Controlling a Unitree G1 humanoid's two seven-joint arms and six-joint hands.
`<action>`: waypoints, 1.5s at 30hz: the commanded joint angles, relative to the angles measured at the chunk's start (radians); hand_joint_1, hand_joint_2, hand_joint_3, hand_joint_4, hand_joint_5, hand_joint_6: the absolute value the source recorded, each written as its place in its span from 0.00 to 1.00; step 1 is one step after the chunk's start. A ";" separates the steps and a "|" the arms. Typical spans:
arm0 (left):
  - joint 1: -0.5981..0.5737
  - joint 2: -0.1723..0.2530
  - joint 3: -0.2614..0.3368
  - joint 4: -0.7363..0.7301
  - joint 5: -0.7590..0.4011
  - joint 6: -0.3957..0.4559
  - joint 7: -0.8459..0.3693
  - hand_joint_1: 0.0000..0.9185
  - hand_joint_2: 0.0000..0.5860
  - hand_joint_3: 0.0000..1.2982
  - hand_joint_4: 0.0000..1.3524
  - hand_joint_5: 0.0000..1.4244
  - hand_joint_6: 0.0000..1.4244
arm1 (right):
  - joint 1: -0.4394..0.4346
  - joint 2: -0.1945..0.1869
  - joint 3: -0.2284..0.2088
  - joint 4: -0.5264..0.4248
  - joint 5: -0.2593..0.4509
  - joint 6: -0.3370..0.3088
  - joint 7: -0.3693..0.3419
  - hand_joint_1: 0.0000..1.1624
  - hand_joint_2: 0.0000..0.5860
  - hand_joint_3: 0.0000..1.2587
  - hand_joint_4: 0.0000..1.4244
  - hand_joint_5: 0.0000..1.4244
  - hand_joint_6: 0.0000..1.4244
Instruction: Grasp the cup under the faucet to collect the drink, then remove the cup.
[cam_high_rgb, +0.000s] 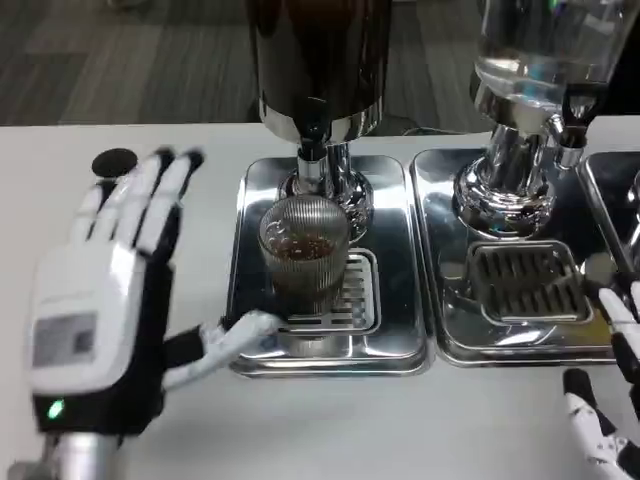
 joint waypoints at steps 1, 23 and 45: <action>0.086 0.019 0.009 0.035 0.005 -0.057 0.054 0.00 0.07 0.13 0.00 0.10 0.07 | -0.057 0.004 -0.004 -0.031 0.059 -0.004 0.081 0.13 0.72 0.06 0.00 0.00 0.00; 0.177 0.001 -0.037 0.302 0.012 -0.106 0.206 0.00 0.12 0.12 0.00 0.08 0.03 | -0.510 0.117 0.151 -0.018 0.288 0.321 0.658 0.36 0.47 0.00 0.00 0.00 0.00; 0.239 0.019 0.018 0.272 -0.032 -0.131 0.236 0.00 0.14 0.19 0.00 0.10 0.04 | -0.761 0.279 0.246 0.172 0.301 0.380 0.631 0.40 0.31 0.00 0.00 0.00 0.00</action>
